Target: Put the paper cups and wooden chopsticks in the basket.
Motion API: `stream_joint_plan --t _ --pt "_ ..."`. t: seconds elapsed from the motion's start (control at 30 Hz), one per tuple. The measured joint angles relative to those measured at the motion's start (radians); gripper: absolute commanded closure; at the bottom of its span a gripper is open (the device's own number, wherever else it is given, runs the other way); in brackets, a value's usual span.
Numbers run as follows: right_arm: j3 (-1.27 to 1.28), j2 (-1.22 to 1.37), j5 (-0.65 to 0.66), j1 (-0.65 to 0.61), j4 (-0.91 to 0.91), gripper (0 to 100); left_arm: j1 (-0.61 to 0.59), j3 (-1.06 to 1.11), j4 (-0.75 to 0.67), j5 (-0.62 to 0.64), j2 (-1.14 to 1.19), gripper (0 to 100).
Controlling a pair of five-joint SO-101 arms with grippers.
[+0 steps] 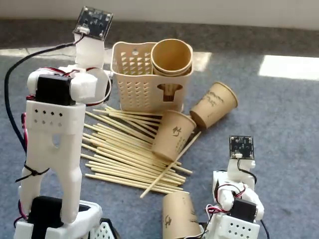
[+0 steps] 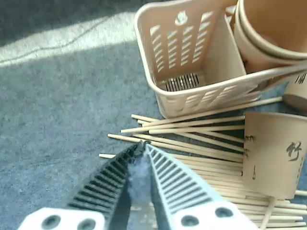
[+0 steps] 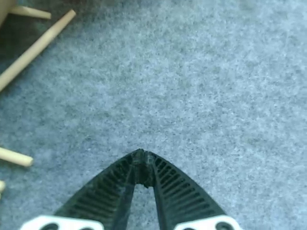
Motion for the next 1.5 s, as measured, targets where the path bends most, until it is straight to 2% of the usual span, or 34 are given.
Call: stream_joint_plan --t 0.23,0.43,0.7,0.9,1.23,1.37,1.5 --pt "0.000 0.000 0.000 0.000 0.000 99.3 -0.121 0.178 -0.002 -0.028 0.000 100" --pt "0.000 0.000 0.000 0.000 0.000 99.3 -0.158 0.334 -0.086 -0.028 -0.018 100" --pt "0.000 0.000 0.000 0.000 0.000 99.3 -0.158 0.629 -0.190 -0.032 -0.304 100" --pt "0.000 0.000 0.000 0.005 0.000 99.3 -0.166 0.904 -0.292 -0.110 -0.493 100" --pt "0.000 0.000 0.006 0.080 0.000 99.3 -0.249 1.293 -0.443 -0.120 -0.690 100" --pt "0.000 0.000 0.006 0.164 0.000 99.3 -0.253 1.436 -0.516 -0.120 -0.733 100" --pt "-0.061 -0.002 0.006 0.245 0.000 99.3 -0.253 1.487 -0.542 -0.121 -0.767 100"
